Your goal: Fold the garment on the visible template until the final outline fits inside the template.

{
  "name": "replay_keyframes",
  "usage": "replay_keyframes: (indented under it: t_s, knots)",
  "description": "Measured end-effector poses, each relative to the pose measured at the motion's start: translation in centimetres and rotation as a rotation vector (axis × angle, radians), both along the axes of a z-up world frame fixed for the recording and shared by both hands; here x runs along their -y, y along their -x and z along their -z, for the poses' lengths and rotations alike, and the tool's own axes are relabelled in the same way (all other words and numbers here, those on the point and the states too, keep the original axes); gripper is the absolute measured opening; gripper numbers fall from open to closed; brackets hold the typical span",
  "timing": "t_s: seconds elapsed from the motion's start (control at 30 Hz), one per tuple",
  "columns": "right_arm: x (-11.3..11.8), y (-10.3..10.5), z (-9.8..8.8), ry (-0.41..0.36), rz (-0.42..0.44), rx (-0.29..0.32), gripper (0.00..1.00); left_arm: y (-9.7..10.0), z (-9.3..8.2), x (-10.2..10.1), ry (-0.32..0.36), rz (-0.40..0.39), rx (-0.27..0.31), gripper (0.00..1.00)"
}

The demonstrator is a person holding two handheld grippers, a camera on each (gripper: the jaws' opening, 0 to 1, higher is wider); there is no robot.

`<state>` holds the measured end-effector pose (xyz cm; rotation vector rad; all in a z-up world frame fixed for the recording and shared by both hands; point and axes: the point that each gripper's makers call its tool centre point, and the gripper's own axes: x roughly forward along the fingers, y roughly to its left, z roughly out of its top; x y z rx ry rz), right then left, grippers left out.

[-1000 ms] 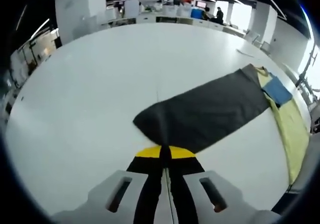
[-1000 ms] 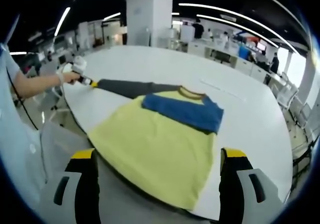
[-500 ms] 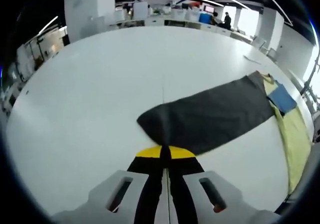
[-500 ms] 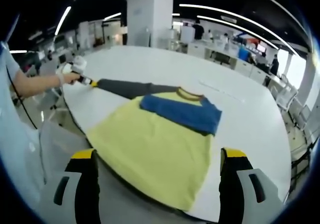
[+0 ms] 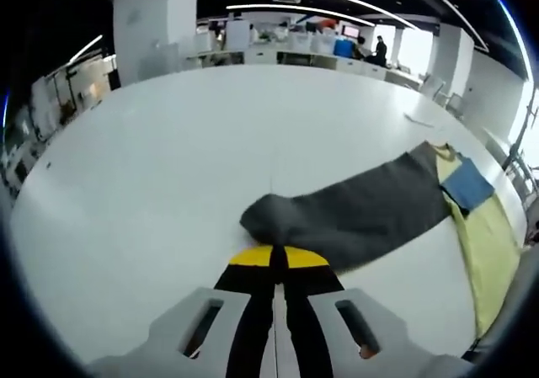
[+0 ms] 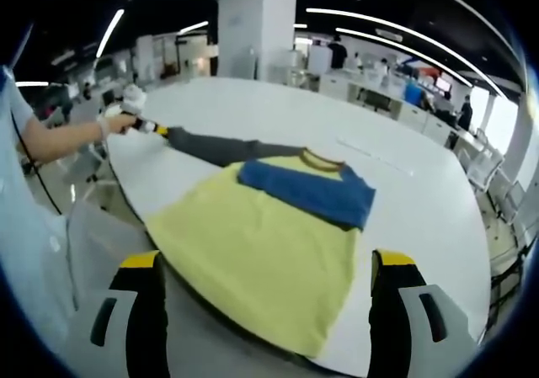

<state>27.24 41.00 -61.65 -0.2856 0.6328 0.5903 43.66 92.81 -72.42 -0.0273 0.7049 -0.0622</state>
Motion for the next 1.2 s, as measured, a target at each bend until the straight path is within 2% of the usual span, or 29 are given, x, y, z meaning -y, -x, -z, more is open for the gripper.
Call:
replay_keyframes:
  t_s: [0.23, 0.5, 0.67, 0.8, 0.93, 1.2]
  knots:
    - [0.5, 0.4, 0.0, -0.006, 0.011, 0.001, 1.00, -1.1, -2.5, 1.2, 0.021, 0.015, 0.067, 0.00]
    - [0.7, 0.6, 0.0, -0.014, 0.021, 0.005, 1.00, -3.0, -7.6, 4.3, 0.023, 0.082, 0.189, 0.00]
    - [0.4, 0.8, 0.0, -0.022, 0.013, 0.009, 1.00, -4.8, -12.3, 7.8, 0.048, 0.145, 0.302, 0.00]
    - [0.8, 1.0, -0.1, -0.025, 0.017, 0.012, 1.00, -5.6, -14.7, 10.4, 0.044, 0.196, 0.345, 0.00]
    - [0.9, 1.4, 0.0, -0.029, 0.019, 0.009, 1.00, -6.0, -15.6, 12.2, 0.047, 0.234, 0.359, 0.00]
    - [1.1, 1.5, -0.1, -0.032, 0.024, 0.012, 1.00, -6.2, -16.2, 14.0, 0.053, 0.273, 0.361, 0.00]
